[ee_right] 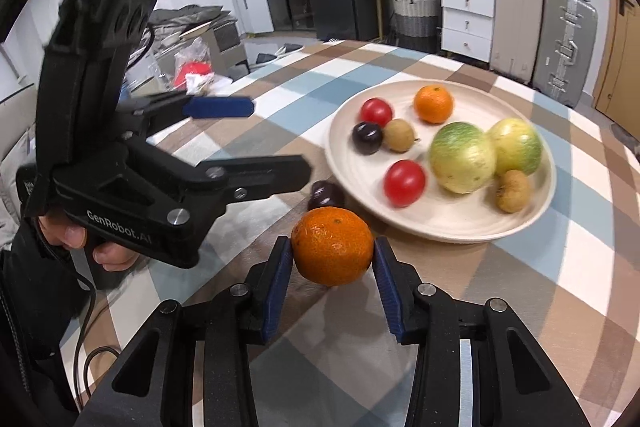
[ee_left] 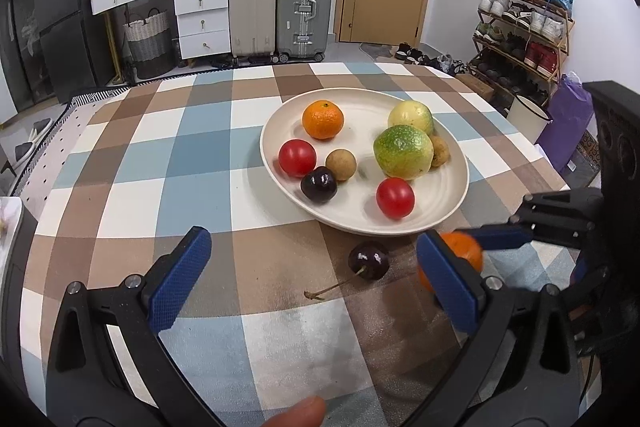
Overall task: Organize fruits
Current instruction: 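Grasp the orange with the right tool while the left tool grasps the dark cherry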
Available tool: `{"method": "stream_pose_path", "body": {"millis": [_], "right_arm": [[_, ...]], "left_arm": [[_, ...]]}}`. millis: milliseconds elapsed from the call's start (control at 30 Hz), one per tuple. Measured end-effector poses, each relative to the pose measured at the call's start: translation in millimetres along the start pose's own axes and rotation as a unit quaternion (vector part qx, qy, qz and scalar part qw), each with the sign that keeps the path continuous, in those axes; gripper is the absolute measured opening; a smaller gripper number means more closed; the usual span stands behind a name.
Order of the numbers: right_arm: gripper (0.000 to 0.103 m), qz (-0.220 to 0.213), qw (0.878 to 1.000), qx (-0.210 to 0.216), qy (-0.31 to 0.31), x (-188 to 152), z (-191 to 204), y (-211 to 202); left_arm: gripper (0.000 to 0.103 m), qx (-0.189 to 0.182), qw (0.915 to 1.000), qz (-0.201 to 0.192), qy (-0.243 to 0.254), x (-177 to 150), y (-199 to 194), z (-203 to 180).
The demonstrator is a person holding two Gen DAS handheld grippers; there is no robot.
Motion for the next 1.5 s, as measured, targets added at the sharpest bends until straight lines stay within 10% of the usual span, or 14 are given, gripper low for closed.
{"method": "stream_pose_path", "body": {"millis": [433, 1267, 1500], "right_arm": [[0.042, -0.052, 0.996, -0.046, 0.056, 3.8, -43.1, -40.2], [0.042, -0.045, 0.996, -0.051, 0.063, 1.2, -40.9, -31.5], [0.042, -0.046, 0.996, -0.051, 0.065, 0.7, -41.7, -33.5]], "left_arm": [[0.102, -0.012, 0.9992, 0.033, 0.018, -6.5, 16.3, -8.3], [0.027, -0.053, 0.9945, 0.065, 0.062, -16.4, 36.8, -36.5], [0.024, -0.059, 0.9942, 0.057, 0.069, -17.6, 31.6, -40.4]]}}
Point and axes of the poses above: each gripper's, at about its wrist camera, not at the fingertips, and y roughly the way its jaws point, z to its left, x to its top, the point moved 7 cm from there along y, roughly the way its jaws point, and after that the axes turned 9 degrees about z, right-handed, at the moved point
